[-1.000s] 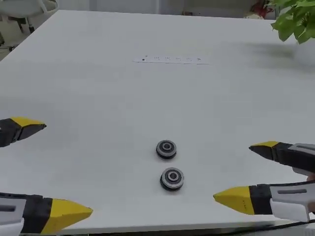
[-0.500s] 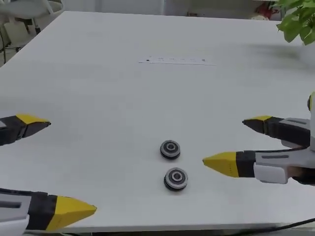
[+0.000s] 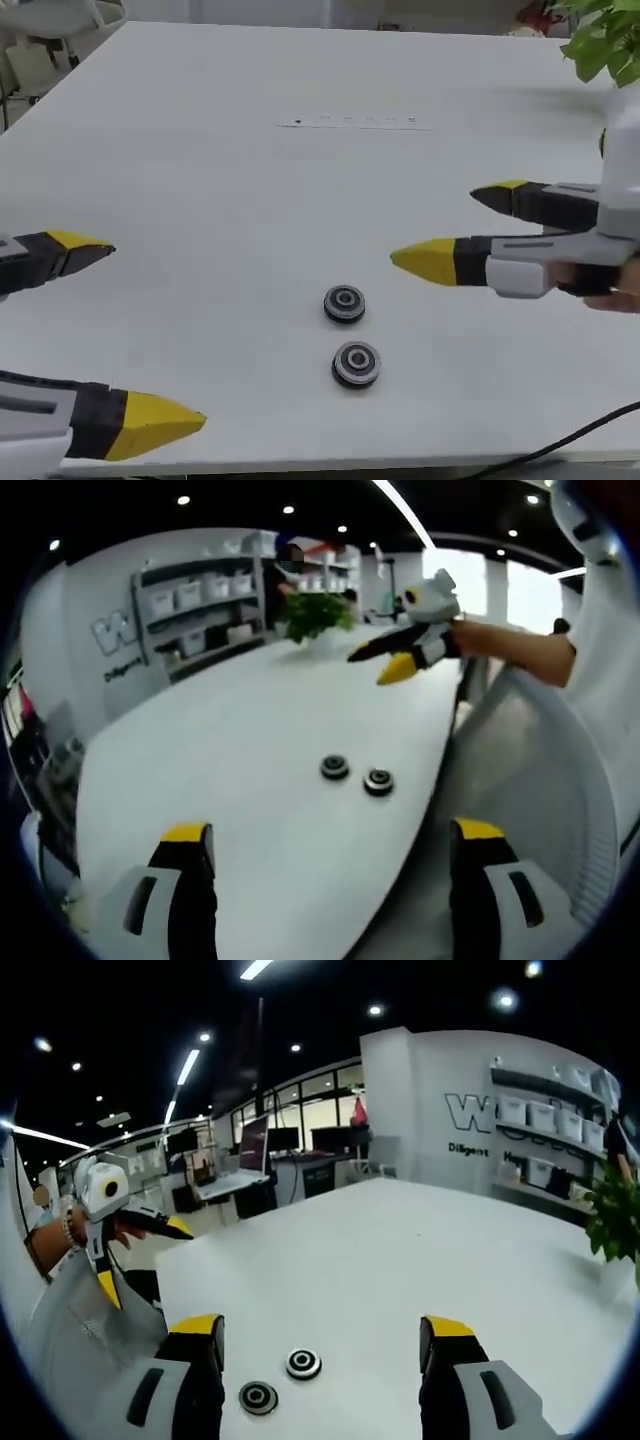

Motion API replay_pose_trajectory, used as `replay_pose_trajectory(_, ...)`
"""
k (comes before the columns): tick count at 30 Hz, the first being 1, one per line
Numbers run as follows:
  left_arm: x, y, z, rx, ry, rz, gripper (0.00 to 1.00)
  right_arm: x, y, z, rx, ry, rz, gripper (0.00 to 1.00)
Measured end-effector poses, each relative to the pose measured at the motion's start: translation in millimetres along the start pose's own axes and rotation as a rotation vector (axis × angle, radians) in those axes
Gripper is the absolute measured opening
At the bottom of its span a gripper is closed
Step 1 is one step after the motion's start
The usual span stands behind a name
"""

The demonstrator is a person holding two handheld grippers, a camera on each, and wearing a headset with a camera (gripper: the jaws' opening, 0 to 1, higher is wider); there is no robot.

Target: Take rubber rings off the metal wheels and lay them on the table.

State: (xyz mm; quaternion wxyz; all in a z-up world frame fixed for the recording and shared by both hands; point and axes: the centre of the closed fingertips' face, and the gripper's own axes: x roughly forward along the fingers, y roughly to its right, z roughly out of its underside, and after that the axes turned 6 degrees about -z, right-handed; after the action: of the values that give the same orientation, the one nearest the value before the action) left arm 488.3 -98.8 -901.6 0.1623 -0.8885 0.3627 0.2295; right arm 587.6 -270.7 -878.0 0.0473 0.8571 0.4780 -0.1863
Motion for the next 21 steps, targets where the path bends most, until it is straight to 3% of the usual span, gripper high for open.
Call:
replay_pose_trajectory(6,1.8,-12.6,-17.8,0.034,0.026,-0.014,1.00,14.7,0.7,-10.2,-0.004,0.011,-0.033,0.79)
replay_pose_trajectory(13,7.3,-25.5,-40.2,0.099,0.049,-0.009,0.99,16.3,-4.6,-13.3,-0.031,0.019,-0.071,0.78)
replay_pose_trajectory(18,20.7,-28.8,-64.9,0.149,0.086,0.017,1.00,13.1,-12.8,-8.4,-0.049,0.024,-0.117,0.74)
replay_pose_trajectory(21,33.0,-27.1,-87.8,0.178,0.131,0.051,0.99,12.6,-12.5,-2.4,-0.037,0.016,-0.130,0.68)
